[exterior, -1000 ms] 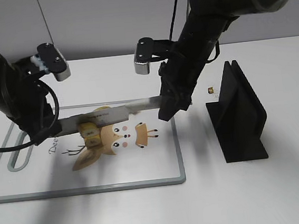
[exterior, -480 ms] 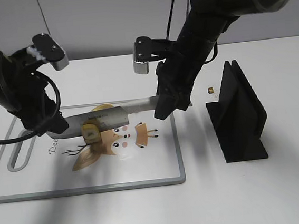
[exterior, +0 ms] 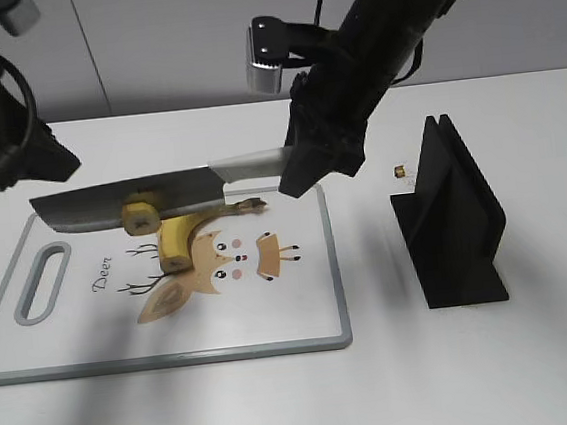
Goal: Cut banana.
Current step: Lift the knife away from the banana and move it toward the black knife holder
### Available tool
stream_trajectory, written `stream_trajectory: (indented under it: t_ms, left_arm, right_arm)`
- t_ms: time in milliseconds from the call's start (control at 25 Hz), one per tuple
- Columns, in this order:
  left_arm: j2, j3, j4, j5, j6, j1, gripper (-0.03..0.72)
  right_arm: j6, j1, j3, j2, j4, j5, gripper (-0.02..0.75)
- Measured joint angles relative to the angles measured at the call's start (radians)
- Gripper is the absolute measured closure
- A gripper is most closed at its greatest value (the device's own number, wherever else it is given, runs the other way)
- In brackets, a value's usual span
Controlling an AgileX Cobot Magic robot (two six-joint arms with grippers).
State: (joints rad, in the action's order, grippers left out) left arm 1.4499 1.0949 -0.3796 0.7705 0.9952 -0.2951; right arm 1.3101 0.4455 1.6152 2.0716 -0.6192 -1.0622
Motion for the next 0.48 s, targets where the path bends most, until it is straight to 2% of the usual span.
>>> stream_trajectory:
  t_ms: [200,480]
  left_arm:
    - [-0.102,0.000,0.005,0.002,-0.113,0.068,0.151]
    - [-0.251,0.000,0.051,0.009,-0.276,0.162,0.148]
  right_arm:
    - [-0.050,-0.001,0.000,-0.080,0.000,-0.020,0.575]
    - [-0.266,-0.001,0.000,-0.197,0.026,-0.021,0.575]
